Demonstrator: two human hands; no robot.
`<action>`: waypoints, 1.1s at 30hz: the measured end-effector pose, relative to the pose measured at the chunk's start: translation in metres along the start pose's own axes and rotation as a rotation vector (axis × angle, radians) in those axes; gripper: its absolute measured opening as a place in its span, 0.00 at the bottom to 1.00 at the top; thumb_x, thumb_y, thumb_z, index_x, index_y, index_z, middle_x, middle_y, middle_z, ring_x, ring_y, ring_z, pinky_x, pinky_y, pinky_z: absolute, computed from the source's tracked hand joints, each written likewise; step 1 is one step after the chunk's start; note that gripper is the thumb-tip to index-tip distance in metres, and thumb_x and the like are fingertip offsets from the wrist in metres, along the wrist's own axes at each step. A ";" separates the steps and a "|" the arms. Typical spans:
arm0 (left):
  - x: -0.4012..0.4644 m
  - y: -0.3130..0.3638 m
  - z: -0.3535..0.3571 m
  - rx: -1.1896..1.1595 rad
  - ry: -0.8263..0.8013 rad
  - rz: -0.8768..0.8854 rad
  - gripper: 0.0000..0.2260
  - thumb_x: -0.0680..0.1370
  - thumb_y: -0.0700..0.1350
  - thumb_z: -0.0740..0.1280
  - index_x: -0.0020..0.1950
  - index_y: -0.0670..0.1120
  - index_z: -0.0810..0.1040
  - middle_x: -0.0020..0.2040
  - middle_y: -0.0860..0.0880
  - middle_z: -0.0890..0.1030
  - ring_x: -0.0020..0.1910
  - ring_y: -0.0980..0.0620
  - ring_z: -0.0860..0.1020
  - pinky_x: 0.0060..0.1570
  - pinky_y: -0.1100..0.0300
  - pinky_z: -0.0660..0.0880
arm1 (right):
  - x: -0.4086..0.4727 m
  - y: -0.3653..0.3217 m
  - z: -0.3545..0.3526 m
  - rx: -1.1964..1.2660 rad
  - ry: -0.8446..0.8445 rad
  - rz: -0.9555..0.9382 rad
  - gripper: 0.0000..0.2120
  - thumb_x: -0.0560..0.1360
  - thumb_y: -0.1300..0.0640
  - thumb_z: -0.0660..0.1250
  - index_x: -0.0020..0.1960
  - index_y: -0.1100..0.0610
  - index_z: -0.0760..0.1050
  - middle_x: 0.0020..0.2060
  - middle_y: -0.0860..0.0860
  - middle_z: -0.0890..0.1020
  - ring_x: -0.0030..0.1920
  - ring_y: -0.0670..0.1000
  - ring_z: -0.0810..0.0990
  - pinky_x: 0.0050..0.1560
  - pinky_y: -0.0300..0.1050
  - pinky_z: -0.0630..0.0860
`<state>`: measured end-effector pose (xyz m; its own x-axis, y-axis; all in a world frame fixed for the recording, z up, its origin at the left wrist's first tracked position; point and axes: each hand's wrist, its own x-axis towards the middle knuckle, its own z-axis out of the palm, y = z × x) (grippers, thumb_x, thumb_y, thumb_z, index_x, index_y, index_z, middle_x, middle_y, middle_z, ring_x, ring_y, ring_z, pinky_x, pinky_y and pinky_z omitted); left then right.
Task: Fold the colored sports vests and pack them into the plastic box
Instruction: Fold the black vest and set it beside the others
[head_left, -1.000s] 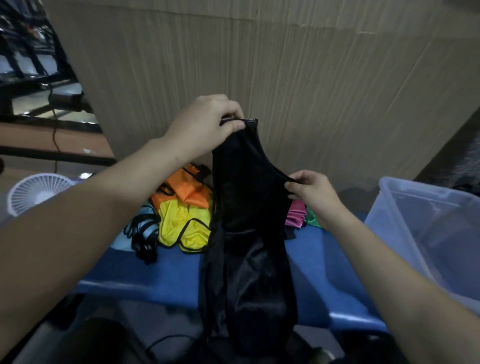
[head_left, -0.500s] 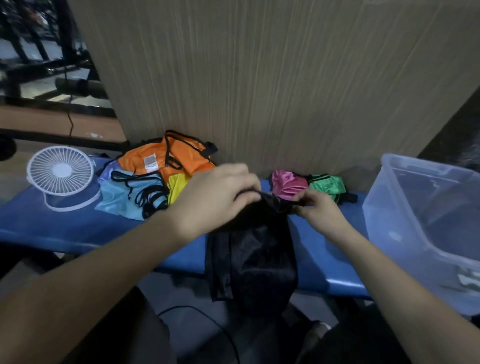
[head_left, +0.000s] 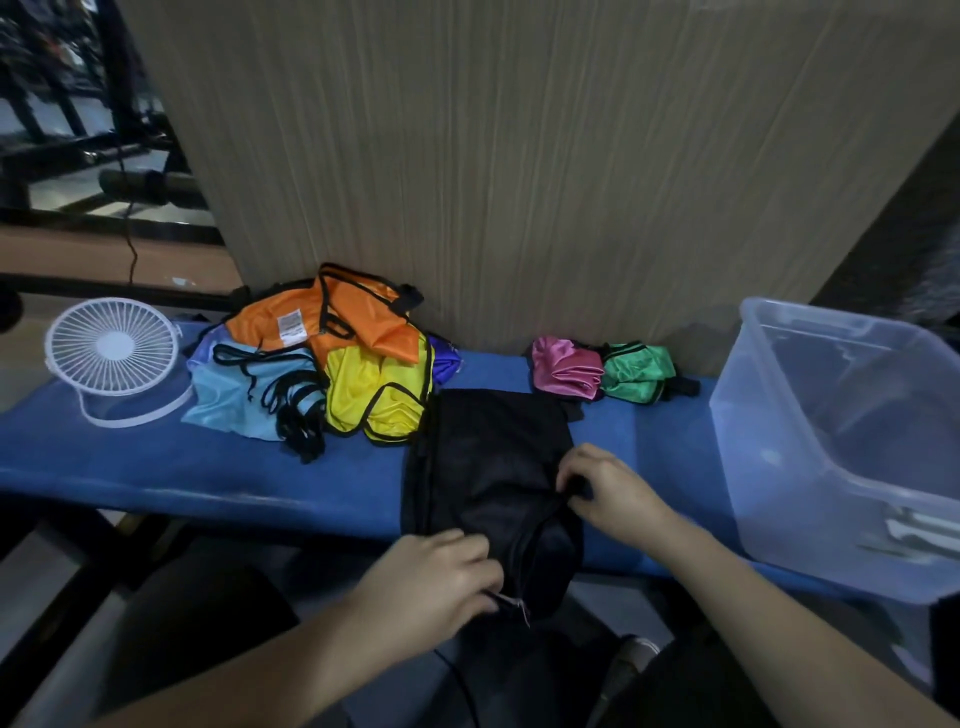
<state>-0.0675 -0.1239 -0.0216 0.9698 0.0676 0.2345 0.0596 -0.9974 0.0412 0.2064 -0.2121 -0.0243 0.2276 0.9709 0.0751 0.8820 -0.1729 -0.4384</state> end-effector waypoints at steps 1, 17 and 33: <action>-0.001 0.000 0.006 -0.014 -0.023 -0.005 0.09 0.74 0.61 0.63 0.45 0.58 0.76 0.41 0.58 0.73 0.40 0.59 0.77 0.27 0.63 0.71 | 0.000 0.000 0.000 -0.037 -0.016 -0.007 0.13 0.68 0.67 0.69 0.45 0.49 0.77 0.50 0.44 0.74 0.53 0.48 0.77 0.55 0.45 0.76; 0.072 -0.080 -0.015 -0.438 0.187 -0.409 0.04 0.80 0.50 0.67 0.54 0.56 0.79 0.48 0.60 0.75 0.45 0.62 0.74 0.46 0.64 0.71 | 0.062 -0.011 -0.038 -0.040 0.054 0.106 0.15 0.70 0.64 0.62 0.48 0.48 0.80 0.47 0.44 0.82 0.51 0.51 0.80 0.49 0.47 0.76; 0.127 -0.183 0.013 -0.290 -0.191 -0.610 0.15 0.72 0.56 0.76 0.53 0.54 0.76 0.54 0.54 0.76 0.57 0.53 0.74 0.60 0.55 0.67 | 0.129 0.026 -0.012 -0.145 -0.136 0.112 0.19 0.68 0.53 0.77 0.58 0.53 0.79 0.55 0.54 0.78 0.60 0.54 0.71 0.56 0.46 0.70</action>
<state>0.0473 0.0670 -0.0116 0.8092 0.5811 -0.0866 0.5668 -0.7335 0.3750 0.2635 -0.0938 -0.0149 0.2782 0.9560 -0.0929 0.9067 -0.2933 -0.3031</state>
